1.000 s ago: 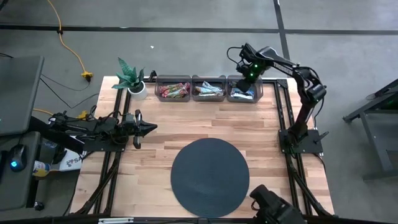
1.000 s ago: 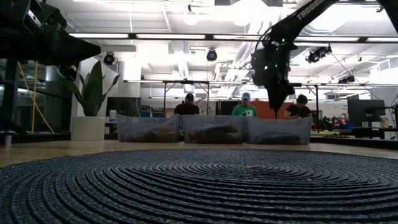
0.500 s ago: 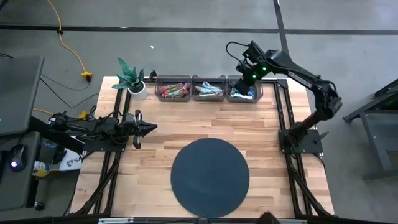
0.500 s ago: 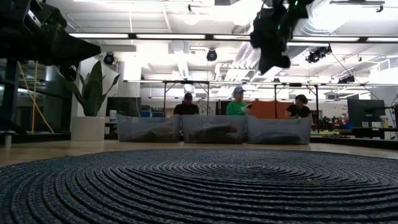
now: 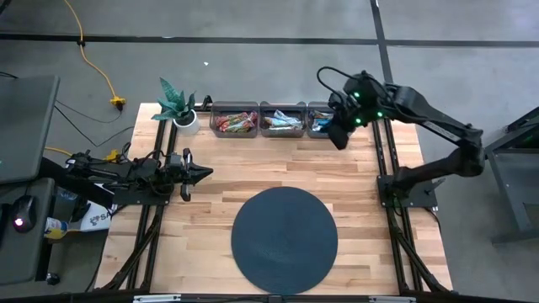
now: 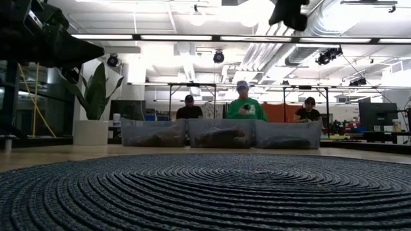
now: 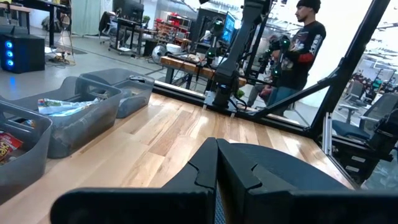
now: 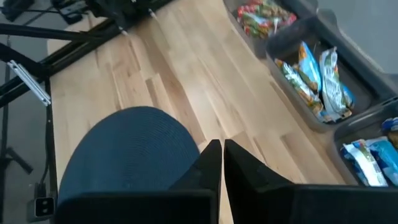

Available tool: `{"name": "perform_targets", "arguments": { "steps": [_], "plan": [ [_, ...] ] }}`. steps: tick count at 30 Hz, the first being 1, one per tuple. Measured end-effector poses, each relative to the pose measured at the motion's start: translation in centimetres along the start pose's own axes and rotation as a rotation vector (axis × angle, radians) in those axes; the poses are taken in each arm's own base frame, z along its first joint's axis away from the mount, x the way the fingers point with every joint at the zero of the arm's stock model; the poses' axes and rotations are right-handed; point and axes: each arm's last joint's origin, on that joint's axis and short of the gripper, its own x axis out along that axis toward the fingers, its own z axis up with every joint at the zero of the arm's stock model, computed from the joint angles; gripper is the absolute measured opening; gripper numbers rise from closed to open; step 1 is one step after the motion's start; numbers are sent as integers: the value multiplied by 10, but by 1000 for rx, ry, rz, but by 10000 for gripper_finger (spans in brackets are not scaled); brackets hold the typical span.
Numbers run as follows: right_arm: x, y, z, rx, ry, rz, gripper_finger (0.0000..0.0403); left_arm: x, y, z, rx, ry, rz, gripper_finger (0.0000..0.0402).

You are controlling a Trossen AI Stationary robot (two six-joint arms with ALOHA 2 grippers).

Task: Pick and place Granola Bars by type
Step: Return to Home Position

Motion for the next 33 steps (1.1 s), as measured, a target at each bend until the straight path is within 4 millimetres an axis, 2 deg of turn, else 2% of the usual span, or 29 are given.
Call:
{"name": "perform_targets", "arguments": {
  "steps": [5, 12, 17, 23, 27, 33],
  "plan": [
    [-20, 20, -10, -39, -61, -17, 1, 0, 0, 0, 0, 0, 0, 1],
    [-53, 35, -26, -76, -154, -4, 0, 0, 0, 0, 0, 0, 0, 1],
    [-84, 40, -41, -98, -243, 7, 0, 0, 0, 0, 0, 0, 0, 1],
    [-118, 38, -62, -112, -371, 1, 0, 0, 0, 0, 0, 0, 0, 1],
    [-115, 28, -91, -104, -459, 65, 0, 0, 0, 0, 0, 0, 0, 1],
    [-82, 3, -146, -56, -635, 167, 0, 0, 0, 0, 0, 0, 0, 1]
  ]
}}
